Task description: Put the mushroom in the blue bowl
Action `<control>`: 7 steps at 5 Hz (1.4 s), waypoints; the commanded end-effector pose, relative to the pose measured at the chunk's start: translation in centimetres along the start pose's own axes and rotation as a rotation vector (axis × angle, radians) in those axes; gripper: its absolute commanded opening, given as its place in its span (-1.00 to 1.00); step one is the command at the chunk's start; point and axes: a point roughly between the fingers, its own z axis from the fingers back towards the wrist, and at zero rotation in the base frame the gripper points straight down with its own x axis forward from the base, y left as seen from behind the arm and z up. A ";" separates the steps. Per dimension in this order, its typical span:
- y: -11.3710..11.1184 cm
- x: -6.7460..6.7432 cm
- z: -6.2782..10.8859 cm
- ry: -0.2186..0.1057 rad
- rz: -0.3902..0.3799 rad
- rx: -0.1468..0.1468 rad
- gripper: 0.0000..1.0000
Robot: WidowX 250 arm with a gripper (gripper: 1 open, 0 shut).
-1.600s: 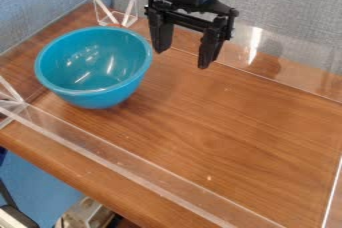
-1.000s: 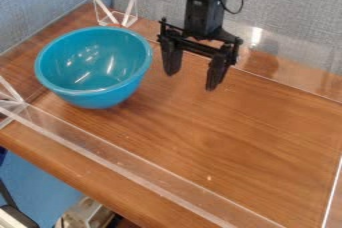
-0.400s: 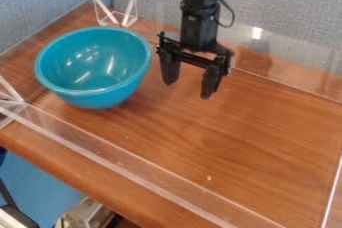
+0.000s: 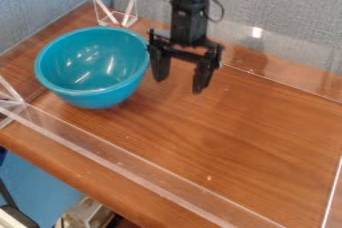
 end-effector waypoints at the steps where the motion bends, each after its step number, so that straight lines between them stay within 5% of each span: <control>1: -0.3 0.3 3.0 -0.094 0.035 -0.008 1.00; 5: -0.9 1.8 1.5 -0.101 0.120 -0.011 1.00; 7: -1.2 2.8 0.3 -0.087 0.035 0.000 1.00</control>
